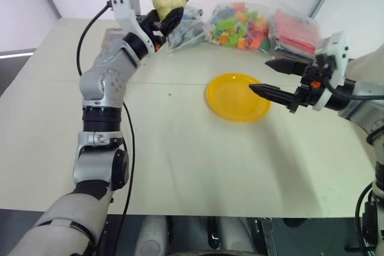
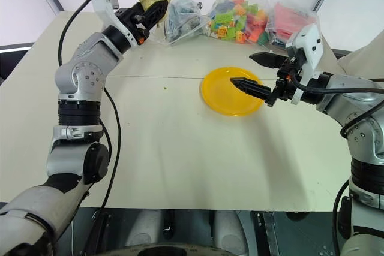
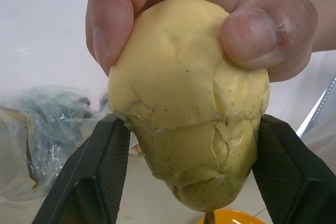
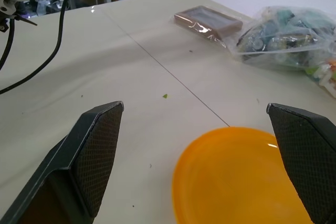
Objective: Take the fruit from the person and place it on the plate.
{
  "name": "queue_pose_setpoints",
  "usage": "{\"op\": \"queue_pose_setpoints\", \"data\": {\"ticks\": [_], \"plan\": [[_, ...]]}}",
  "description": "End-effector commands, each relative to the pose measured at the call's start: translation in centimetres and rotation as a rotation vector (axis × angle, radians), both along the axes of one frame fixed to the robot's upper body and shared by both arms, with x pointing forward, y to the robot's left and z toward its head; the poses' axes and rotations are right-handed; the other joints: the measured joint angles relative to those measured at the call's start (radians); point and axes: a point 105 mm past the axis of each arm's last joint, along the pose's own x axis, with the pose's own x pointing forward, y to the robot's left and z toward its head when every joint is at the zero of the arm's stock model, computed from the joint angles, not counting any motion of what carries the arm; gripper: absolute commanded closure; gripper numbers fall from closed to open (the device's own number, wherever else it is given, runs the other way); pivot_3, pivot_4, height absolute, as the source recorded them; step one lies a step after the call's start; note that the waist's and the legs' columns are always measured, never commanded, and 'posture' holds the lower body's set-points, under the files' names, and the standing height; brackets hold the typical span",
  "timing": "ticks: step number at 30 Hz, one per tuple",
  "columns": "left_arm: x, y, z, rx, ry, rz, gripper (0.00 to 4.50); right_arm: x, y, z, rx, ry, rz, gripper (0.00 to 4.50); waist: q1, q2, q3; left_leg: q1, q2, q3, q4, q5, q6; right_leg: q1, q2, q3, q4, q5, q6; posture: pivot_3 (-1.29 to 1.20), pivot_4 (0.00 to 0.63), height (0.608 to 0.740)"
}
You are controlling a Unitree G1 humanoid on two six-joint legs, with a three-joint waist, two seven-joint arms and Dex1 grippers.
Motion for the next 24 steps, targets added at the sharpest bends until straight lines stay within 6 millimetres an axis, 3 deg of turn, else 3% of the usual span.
{"op": "queue_pose_setpoints", "data": {"ticks": [1, 4, 13, 16, 24], "plan": [[-0.7, -0.3, 2.0, -0.005, -0.064, -0.019, 1.73, -0.5, -0.2, 1.4, -0.012, -0.072, -0.004, 0.00, 0.000, 0.000, 0.000, 0.000, 0.000, 0.000, 0.000, 0.000, 0.000, 0.000, 0.000, 0.000, 0.000, 0.000, 0.000, 0.00, 0.150, 0.731], [-0.6, -1.4, 0.8, 0.070, -0.039, -0.045, 1.73, -0.4, -0.2, 1.4, -0.016, -0.073, -0.007, 0.00, 0.000, 0.000, 0.000, 0.000, 0.000, 0.000, 0.000, 0.000, 0.000, 0.000, 0.000, 0.000, 0.000, 0.000, 0.000, 0.00, 0.150, 0.731], [-0.8, -8.6, -3.9, 0.319, 0.060, -0.343, 1.73, -1.3, -0.8, 0.5, -0.033, -0.065, -0.052, 0.00, 0.002, 0.000, 0.000, -0.001, 0.000, 0.000, 0.000, 0.000, 0.000, 0.000, 0.000, 0.000, 0.000, 0.000, 0.000, 0.00, 0.150, 0.731], [0.0, -11.2, -6.5, 0.392, 0.132, -0.390, 1.73, -2.2, -1.3, -0.6, -0.049, -0.050, -0.103, 0.00, 0.003, 0.000, 0.000, 0.000, 0.000, 0.000, 0.000, 0.000, 0.000, 0.000, 0.000, 0.000, -0.001, 0.000, 0.000, 0.00, 0.150, 0.731], [0.8, -13.8, -10.4, 0.486, 0.217, -0.405, 1.73, -4.8, -0.4, -1.1, 0.015, -0.072, -0.178, 0.00, -0.001, 0.000, 0.000, -0.001, 0.000, -0.001, -0.001, 0.000, 0.001, -0.001, 0.001, -0.001, -0.002, 0.000, 0.000, 0.00, 0.150, 0.731]]}}
